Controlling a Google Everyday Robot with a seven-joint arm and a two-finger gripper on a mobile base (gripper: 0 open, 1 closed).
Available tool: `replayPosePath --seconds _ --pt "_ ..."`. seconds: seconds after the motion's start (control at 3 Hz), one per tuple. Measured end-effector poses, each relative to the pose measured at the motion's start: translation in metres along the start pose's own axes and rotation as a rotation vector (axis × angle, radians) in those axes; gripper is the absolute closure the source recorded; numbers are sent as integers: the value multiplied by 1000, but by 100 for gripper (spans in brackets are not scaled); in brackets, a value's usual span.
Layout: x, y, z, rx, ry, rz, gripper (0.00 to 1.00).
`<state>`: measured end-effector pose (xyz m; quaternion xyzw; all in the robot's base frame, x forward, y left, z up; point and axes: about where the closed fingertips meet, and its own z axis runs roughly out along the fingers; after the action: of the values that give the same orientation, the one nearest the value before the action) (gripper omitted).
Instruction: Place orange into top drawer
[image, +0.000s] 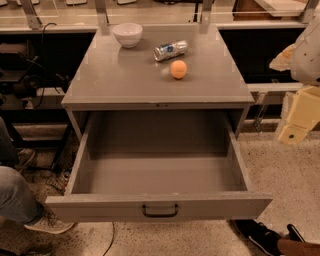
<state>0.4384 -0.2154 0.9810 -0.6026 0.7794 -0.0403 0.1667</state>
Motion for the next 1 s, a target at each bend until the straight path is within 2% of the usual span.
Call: replayPosePath --seconds 0.33,0.67,1.0 --pt "0 -1 0 4 -3 3 0" --pt "-1 -8 2 34 -26 31 0" --pt "0 -60 15 113 -106 152 0"
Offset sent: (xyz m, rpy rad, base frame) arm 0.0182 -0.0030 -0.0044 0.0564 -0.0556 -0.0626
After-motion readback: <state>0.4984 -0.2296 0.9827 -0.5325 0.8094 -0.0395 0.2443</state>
